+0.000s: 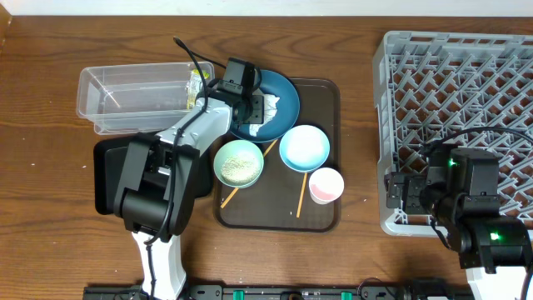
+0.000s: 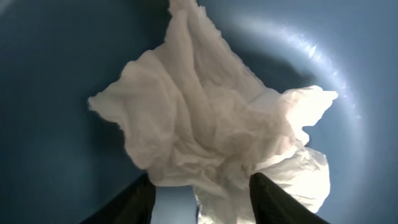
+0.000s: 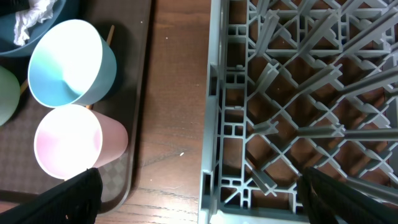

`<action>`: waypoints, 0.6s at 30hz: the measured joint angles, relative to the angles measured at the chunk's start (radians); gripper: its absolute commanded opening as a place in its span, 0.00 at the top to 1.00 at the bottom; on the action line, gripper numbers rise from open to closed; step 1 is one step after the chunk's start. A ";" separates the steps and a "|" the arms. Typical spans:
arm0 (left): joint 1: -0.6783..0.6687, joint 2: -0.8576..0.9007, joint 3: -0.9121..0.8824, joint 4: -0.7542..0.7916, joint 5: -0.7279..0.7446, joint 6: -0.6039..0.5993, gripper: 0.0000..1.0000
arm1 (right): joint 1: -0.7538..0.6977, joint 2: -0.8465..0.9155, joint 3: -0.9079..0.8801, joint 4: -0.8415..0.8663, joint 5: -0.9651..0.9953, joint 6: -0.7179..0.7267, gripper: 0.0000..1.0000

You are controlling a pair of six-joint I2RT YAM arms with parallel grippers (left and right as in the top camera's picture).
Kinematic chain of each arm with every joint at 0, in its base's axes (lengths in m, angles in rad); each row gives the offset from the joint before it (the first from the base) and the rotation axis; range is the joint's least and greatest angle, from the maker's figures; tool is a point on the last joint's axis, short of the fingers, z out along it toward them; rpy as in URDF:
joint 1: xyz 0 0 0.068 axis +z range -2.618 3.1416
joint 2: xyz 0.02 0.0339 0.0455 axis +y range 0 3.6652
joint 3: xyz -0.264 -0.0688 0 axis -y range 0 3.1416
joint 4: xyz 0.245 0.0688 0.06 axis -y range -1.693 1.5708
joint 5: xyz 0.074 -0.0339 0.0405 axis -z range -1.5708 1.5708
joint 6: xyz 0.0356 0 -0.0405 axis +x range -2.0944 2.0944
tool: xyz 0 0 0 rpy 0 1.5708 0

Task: Sort waste into correct bins and load items into the dishwasher rack
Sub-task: 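Reach the left gripper to the white tissue on the plate, then carry the tissue with the left gripper into the clear bin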

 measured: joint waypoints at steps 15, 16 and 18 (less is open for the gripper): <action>-0.014 -0.051 0.000 -0.061 0.003 0.002 0.94 | 0.000 0.000 0.000 -0.004 0.000 0.000 0.01; -0.012 -0.076 0.000 -0.076 0.002 0.001 0.94 | 0.000 0.000 0.000 -0.004 0.000 0.000 0.01; -0.003 -0.153 0.000 -0.126 -0.010 0.002 0.94 | 0.000 0.000 0.000 -0.004 0.000 0.000 0.01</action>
